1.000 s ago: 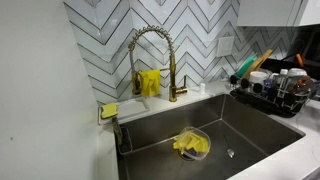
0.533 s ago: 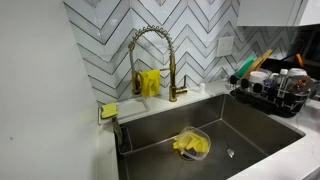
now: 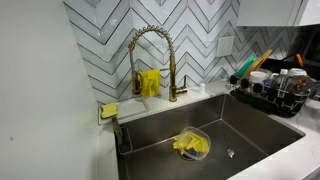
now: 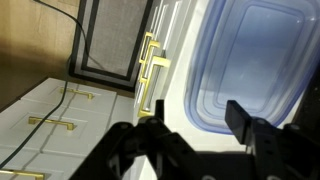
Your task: Put the lid on the lunch box, then put the lunch box on the rack
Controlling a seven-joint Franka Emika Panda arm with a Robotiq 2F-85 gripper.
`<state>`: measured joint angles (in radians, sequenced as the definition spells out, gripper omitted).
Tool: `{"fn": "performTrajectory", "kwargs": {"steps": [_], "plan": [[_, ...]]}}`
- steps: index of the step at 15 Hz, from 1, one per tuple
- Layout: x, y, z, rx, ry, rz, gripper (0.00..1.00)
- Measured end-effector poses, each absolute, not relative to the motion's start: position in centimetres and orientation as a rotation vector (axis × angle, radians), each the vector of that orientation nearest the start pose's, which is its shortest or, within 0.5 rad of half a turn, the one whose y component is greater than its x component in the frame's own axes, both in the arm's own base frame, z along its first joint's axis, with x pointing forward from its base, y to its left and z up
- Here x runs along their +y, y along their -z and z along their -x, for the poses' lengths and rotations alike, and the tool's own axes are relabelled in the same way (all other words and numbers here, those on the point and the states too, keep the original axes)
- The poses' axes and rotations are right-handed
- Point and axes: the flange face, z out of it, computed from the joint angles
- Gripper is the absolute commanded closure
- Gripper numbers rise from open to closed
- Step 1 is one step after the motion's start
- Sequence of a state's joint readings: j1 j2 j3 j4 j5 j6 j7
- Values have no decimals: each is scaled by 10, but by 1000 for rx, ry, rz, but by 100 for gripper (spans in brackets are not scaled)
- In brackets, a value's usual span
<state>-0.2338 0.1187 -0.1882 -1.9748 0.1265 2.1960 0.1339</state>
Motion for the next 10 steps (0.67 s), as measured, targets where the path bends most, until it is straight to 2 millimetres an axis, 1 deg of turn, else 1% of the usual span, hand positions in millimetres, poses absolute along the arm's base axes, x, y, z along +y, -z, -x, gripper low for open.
{"fn": "performTrajectory", "kwargs": {"steps": [1, 2, 3, 4, 6, 10], "plan": [[-235, -425, -542, 928, 190, 2923, 0], [-234, -430, -542, 907, 205, 2930, 0], [-232, -436, -543, 872, 235, 2942, 4], [-231, -444, -544, 835, 280, 2954, 0], [-228, -453, -545, 798, 328, 2964, 0], [-228, -455, -545, 790, 336, 2966, 0]]}}
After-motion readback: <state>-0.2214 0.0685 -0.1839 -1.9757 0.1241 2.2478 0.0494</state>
